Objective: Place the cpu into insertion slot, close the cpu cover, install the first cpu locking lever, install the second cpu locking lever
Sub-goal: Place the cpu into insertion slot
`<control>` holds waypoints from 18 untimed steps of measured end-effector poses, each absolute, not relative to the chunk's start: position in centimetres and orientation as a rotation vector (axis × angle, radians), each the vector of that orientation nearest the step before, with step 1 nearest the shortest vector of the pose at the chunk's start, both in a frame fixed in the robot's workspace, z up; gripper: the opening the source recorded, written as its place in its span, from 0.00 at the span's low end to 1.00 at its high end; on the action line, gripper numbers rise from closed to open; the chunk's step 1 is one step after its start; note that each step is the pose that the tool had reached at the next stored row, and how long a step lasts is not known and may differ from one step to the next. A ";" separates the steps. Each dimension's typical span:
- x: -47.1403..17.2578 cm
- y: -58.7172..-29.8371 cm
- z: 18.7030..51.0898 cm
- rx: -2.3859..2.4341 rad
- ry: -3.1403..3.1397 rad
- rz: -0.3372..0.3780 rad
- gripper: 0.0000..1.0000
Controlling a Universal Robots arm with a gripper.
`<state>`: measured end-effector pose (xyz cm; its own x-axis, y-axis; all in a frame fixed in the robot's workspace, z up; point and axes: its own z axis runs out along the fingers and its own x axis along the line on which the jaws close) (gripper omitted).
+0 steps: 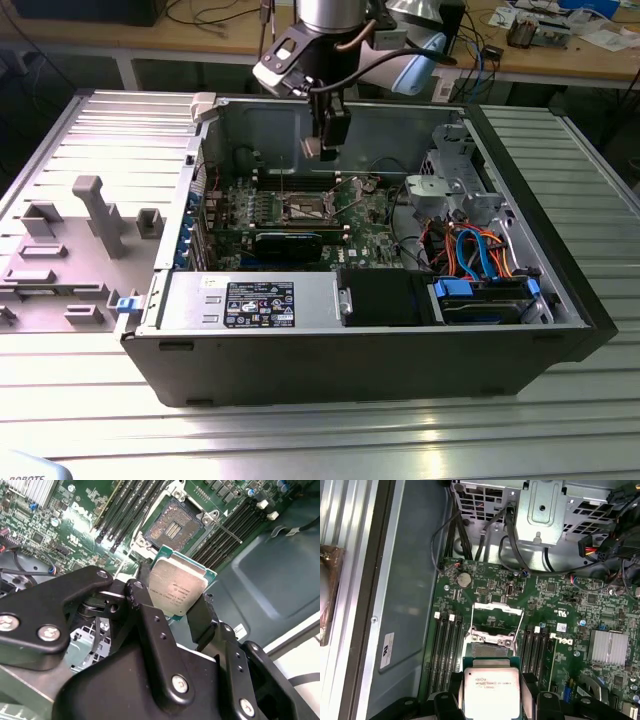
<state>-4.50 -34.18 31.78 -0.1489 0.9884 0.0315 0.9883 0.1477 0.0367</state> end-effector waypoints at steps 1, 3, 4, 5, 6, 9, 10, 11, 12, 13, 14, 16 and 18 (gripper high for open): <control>-4.5 -34.2 31.6 2.058 2.371 0.076 0.54; -4.5 -34.2 31.5 2.072 2.359 0.075 0.54; -4.5 -34.2 31.5 2.074 2.357 0.075 0.54; -4.5 -34.2 31.5 2.075 2.356 0.075 0.54; -4.5 -34.2 31.5 2.075 2.356 0.076 0.54; -4.5 -34.2 31.4 2.076 2.355 0.076 0.54; -4.5 -34.2 31.4 2.076 2.355 0.076 0.54; -4.5 -34.2 31.4 2.076 2.355 0.076 0.54; -4.5 -34.2 31.4 2.076 2.355 0.076 0.54; -4.5 -34.2 31.4 2.076 2.355 0.076 0.54; -4.5 -34.2 31.4 2.076 2.355 0.076 0.54; -4.5 -34.2 31.4 2.076 2.355 0.076 0.54; -4.5 -34.2 31.3 2.076 2.355 0.076 0.54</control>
<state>-4.50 -34.18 31.26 -0.1260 0.9915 0.0312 0.9915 0.1248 0.0367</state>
